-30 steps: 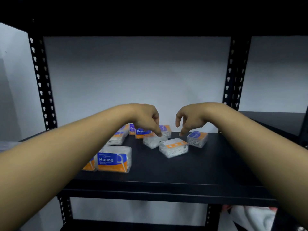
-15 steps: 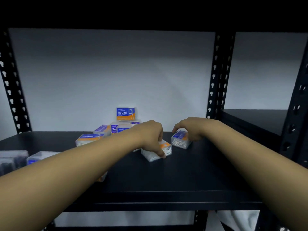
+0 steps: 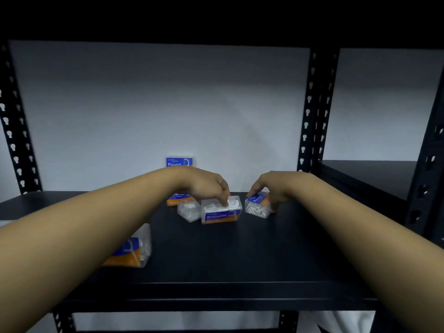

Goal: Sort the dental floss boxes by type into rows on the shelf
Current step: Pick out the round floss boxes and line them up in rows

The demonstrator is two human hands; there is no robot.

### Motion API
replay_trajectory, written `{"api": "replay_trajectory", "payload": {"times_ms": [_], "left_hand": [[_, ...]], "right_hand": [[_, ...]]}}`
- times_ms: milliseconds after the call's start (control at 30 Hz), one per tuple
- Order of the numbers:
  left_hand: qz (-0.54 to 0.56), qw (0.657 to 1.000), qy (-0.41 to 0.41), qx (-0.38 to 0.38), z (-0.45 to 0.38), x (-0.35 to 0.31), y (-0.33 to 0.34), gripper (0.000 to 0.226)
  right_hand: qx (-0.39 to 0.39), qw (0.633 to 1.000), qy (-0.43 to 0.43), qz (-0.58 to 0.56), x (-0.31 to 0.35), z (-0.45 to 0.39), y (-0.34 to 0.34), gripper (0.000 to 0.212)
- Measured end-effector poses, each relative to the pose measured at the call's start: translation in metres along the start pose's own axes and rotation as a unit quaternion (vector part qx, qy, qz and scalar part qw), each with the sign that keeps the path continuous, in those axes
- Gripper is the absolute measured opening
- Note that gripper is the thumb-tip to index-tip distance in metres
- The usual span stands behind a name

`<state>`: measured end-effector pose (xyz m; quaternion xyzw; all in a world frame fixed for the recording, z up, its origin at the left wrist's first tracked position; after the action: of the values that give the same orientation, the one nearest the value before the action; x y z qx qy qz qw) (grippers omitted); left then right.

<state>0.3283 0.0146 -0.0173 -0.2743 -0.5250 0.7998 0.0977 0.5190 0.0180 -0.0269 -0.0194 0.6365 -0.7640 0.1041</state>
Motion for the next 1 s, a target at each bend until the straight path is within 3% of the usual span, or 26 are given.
{"api": "replay_trajectory", "payload": {"times_ms": [267,467,567,633,767,900,1000], "left_hand": [[-0.065,0.998,-0.015,0.0,-0.01,-0.009,0.005,0.046],[-0.066,0.997,-0.017,0.026,-0.013,-0.019,0.01,0.043],[-0.019,0.999,0.008,-0.029,-0.015,-0.019,-0.002,0.047],[0.009,0.996,0.019,-0.085,-0.012,-0.015,-0.015,0.037],[-0.125,0.983,-0.033,-0.131,-0.004,0.011,-0.031,0.018],[-0.19,0.974,-0.092,-0.086,-0.001,0.036,-0.019,0.031],[-0.208,0.968,-0.091,-0.112,0.002,0.044,-0.01,0.043]], "right_hand": [[-0.005,1.0,0.001,-0.022,-0.004,-0.002,0.002,0.078],[-0.005,0.999,0.001,-0.032,-0.005,-0.002,0.002,0.076],[-0.005,0.999,0.0,-0.043,-0.006,-0.003,0.002,0.075],[-0.007,0.999,-0.003,-0.042,-0.006,-0.003,0.002,0.075],[-0.01,0.999,-0.006,-0.043,-0.007,-0.006,0.003,0.077],[-0.005,0.998,-0.009,-0.058,-0.01,-0.01,0.003,0.077],[-0.004,0.997,-0.012,-0.07,-0.011,-0.01,0.002,0.075]]}}
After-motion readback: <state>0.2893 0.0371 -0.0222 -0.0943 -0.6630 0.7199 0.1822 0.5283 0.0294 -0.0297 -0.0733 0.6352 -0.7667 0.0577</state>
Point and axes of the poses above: each hand's wrist, its own z-axis away from the middle knuckle, its own y-axis out of the palm, x = y × z, the point moved 4 cm from there along -z, towards the middle knuckle, and after that the axes turned 5 degrees about x, right-handed, at the moved point
